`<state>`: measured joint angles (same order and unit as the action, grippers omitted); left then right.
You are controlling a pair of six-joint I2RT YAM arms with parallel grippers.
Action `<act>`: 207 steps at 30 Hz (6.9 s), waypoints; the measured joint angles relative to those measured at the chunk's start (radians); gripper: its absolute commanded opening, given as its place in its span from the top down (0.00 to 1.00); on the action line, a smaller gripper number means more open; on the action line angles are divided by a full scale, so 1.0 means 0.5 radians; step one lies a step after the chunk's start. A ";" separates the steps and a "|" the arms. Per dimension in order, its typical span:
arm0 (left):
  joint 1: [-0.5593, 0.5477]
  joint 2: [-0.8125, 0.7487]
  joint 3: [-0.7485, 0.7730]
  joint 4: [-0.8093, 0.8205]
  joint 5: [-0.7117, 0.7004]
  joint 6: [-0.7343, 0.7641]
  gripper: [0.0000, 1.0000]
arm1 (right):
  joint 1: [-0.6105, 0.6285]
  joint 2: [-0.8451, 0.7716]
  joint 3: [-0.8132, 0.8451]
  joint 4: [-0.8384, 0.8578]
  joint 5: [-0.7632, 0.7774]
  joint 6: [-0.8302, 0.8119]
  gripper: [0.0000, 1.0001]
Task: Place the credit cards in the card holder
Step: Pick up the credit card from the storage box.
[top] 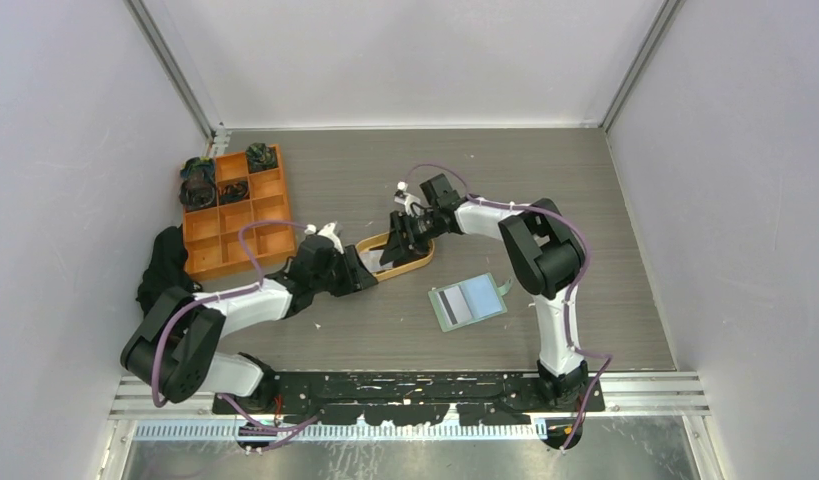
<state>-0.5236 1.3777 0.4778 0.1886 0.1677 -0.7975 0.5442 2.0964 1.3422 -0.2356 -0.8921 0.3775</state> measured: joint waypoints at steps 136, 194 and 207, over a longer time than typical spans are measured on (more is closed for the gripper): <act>-0.079 -0.274 0.110 -0.105 -0.552 -0.158 0.74 | -0.144 -0.063 -0.116 0.130 0.154 0.560 0.76; -0.463 -0.909 -0.345 0.851 0.910 0.673 0.41 | -0.205 -1.592 -0.856 -0.564 -0.657 -1.423 0.99; -0.680 -0.426 -0.047 0.727 0.996 0.829 1.00 | -0.126 -1.582 -0.835 -0.716 -0.619 -1.619 0.98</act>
<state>-0.8635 1.1648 0.4545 0.5522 0.6655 -0.3828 0.4812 1.3052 0.9245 -0.5934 -1.2015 -0.4320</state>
